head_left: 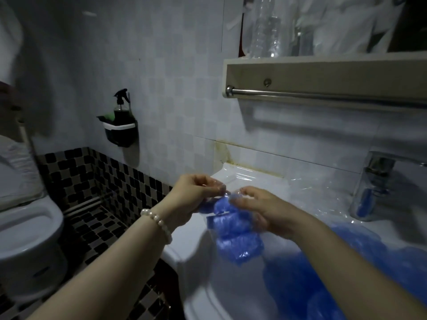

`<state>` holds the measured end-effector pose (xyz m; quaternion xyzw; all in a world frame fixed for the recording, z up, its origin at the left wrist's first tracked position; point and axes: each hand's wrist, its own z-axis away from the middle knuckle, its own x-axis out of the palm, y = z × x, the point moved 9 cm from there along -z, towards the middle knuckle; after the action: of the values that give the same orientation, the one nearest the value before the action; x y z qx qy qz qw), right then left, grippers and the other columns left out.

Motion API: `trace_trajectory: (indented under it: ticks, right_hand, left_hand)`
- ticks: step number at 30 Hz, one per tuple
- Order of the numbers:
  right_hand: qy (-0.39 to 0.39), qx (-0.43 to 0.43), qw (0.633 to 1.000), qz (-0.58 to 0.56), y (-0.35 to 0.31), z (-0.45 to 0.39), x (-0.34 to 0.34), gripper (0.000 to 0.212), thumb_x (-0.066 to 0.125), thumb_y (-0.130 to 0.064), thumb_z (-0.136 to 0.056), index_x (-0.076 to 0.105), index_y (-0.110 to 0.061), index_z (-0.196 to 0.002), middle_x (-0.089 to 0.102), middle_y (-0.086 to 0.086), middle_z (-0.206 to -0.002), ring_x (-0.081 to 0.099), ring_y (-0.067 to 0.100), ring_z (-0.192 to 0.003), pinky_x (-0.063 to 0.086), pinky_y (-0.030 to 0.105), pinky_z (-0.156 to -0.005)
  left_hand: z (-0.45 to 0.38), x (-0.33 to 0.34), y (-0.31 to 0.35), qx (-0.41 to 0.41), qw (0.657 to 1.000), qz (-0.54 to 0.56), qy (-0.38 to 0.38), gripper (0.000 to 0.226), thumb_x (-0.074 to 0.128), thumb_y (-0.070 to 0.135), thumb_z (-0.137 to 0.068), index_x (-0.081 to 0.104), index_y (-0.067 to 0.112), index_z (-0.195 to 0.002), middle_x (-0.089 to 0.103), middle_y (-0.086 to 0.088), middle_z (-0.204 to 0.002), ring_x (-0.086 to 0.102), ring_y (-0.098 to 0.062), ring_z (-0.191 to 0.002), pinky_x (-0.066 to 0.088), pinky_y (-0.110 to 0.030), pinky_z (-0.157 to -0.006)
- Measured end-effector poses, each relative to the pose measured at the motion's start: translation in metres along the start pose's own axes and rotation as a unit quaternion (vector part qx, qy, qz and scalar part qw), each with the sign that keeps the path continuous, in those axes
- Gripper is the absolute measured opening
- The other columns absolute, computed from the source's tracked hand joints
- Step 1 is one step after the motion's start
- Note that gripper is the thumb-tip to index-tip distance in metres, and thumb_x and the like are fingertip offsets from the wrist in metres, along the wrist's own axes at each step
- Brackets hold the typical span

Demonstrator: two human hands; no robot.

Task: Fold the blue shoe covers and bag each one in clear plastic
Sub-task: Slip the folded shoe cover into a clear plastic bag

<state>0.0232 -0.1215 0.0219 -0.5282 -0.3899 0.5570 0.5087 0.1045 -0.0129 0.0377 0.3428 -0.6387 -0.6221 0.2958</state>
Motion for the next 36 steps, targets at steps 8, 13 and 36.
trace_trajectory:
  ticks: [8,13,36]
  right_hand:
    - [0.066,-0.053,0.970,-0.228,0.017,-0.018,0.008,0.028,0.063,0.005,-0.081,0.060,-0.006,-0.107,0.071,0.011,-0.089,0.069,0.023,-0.079,0.059,0.034,-0.069]
    - [0.157,-0.093,0.957,-0.226,0.018,-0.017,-0.003,0.029,0.072,-0.002,-0.075,0.062,-0.004,-0.102,0.071,0.017,-0.095,0.069,0.031,-0.086,0.057,0.041,-0.078]
    - [0.179,-0.176,0.961,-0.115,-0.014,-0.002,-0.022,0.009,0.066,-0.014,-0.084,0.071,-0.006,-0.082,0.070,0.009,-0.079,0.067,0.020,-0.074,0.055,0.028,-0.067]
  left_hand:
    - [0.012,0.003,-0.030,-0.087,0.986,0.140,-0.001,0.060,0.072,0.042,-0.068,0.063,0.004,-0.113,0.065,-0.020,-0.113,0.065,-0.034,-0.098,0.057,-0.040,-0.069]
    - [0.028,0.034,-0.041,-0.057,0.990,0.116,-0.063,0.037,0.070,-0.013,-0.072,0.063,0.008,-0.102,0.071,-0.018,-0.097,0.070,-0.030,-0.087,0.058,-0.041,-0.068]
    - [0.025,-0.004,0.002,0.054,0.988,0.092,0.116,0.012,0.060,0.007,-0.087,0.072,0.006,-0.083,0.072,-0.009,-0.080,0.066,-0.028,-0.086,0.054,-0.040,-0.085]
